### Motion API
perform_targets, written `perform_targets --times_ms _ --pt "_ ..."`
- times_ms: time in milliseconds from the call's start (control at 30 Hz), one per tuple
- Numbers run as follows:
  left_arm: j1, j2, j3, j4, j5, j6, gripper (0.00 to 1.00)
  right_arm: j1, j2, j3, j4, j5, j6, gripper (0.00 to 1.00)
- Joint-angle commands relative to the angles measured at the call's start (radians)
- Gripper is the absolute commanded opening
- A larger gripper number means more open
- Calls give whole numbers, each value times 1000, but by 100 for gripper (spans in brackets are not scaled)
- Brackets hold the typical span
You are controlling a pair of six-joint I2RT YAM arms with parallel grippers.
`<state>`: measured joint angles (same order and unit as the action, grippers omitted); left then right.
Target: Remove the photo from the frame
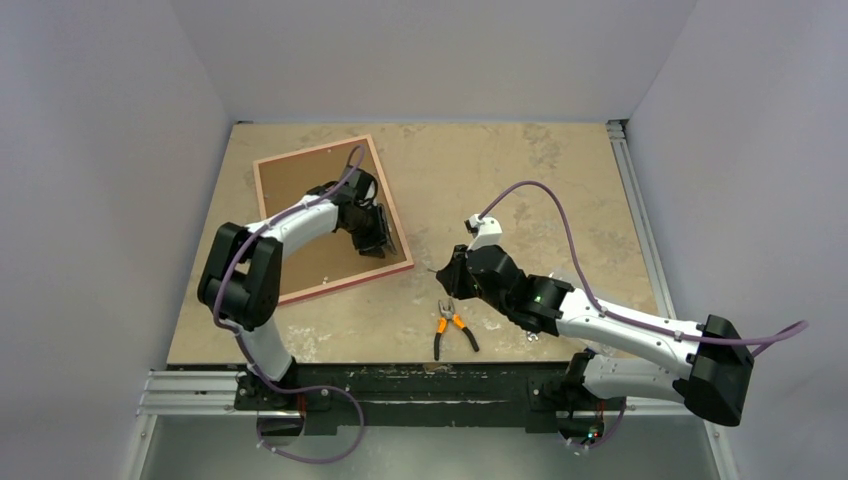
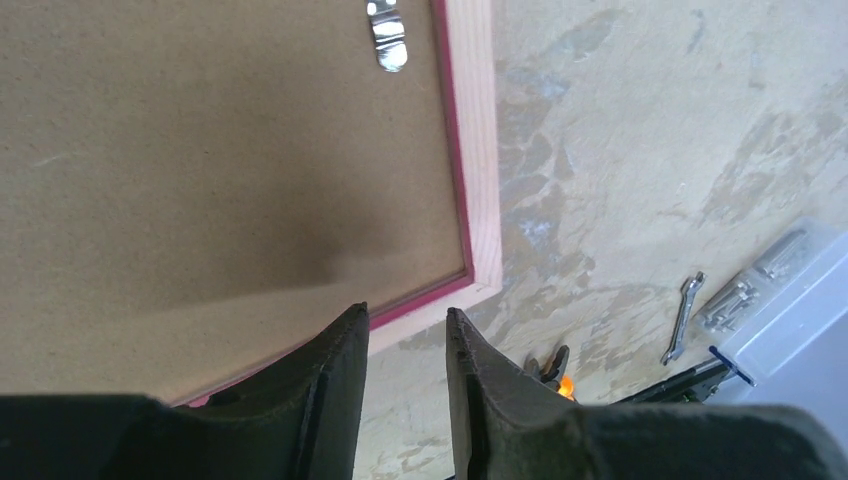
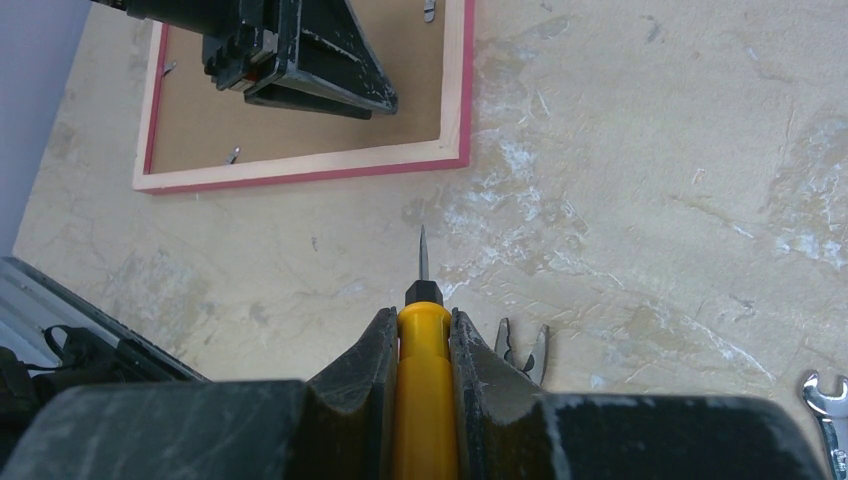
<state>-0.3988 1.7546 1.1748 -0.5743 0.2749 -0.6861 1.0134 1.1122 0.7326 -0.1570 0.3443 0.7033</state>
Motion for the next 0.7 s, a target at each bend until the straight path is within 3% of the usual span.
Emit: perform_targets --times_ms 0,167,333,667 --pt "9 43 -8 18 73 -1 33 -4 -16 21 36 -10 0 0" --pt "6 54 -52 14 97 -23 36 -4 -13 23 33 -12 1 0" --pt "-18 -43 -134 24 103 -36 35 -4 16 41 33 -30 0 0" --pt "-20 -307 -466 100 196 -92 36 -5 153 178 -23 -39 -40 0"
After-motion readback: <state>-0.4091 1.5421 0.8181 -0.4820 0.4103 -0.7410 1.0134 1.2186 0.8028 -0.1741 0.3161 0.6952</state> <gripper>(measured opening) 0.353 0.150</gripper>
